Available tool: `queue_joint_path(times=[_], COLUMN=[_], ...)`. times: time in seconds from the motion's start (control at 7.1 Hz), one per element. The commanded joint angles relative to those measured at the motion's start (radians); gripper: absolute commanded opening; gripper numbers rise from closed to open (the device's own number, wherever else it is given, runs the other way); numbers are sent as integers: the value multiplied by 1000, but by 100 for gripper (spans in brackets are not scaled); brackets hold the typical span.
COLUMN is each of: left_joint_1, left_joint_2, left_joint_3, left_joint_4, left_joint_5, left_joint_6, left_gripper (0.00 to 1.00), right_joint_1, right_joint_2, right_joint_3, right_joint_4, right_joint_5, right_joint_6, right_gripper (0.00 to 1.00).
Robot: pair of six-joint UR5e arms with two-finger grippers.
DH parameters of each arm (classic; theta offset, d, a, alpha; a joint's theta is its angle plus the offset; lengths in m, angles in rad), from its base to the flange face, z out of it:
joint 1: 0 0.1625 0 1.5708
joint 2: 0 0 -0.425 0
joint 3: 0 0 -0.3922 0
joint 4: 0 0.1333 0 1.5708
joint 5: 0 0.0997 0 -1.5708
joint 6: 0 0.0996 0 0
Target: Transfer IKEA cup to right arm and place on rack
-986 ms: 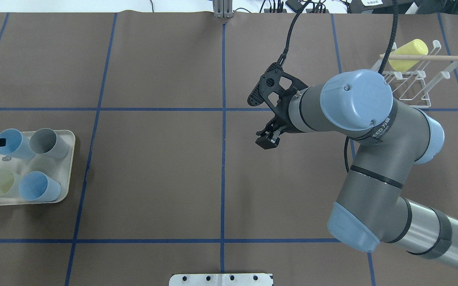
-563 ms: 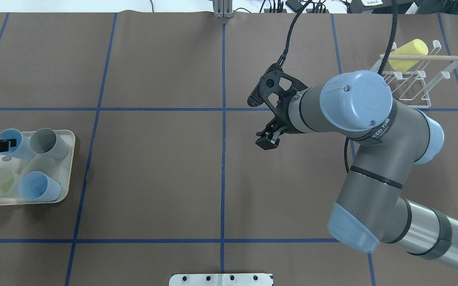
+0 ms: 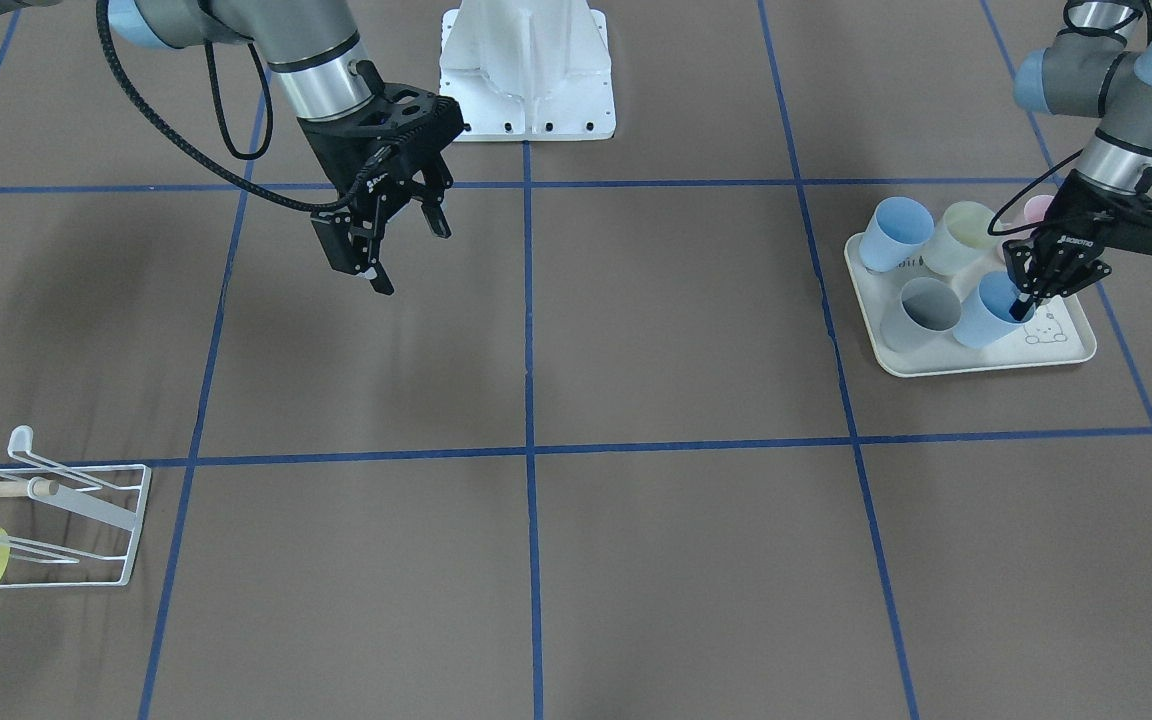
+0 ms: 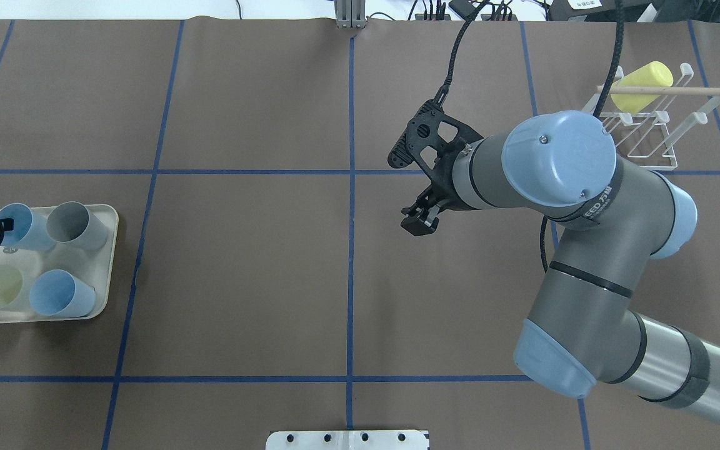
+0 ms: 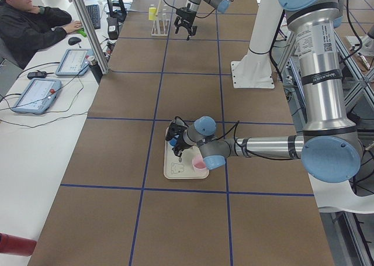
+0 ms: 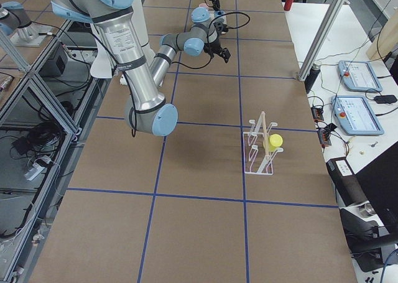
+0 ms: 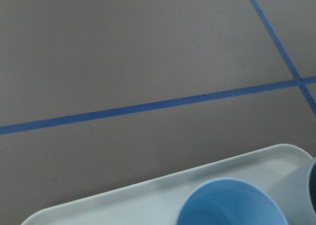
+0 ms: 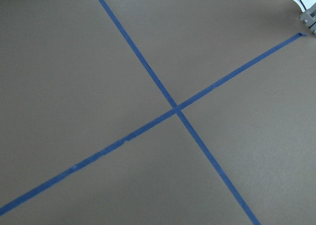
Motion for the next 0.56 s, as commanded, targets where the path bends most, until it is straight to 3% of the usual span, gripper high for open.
queue_joint_path(times=[0.0, 0.14, 0.42], left_joint_1=[-85, -155, -179], left_joint_2=[3, -5, -7], left_joint_3=[-10, -16, -121], left_joint_4=[5, 11, 40], left_joint_5=[-6, -14, -122], left_joint_6=[64, 115, 102], left_gripper=[0, 0, 0], right_joint_1=[-2, -11, -69], right_joint_2=[2, 1, -9], right_joint_3=[0, -5, -32], right_joint_4=[2, 29, 150], right_joint_5=[-2, -3, -34], right_joint_6=[0, 0, 18], right_gripper=[99, 99, 99])
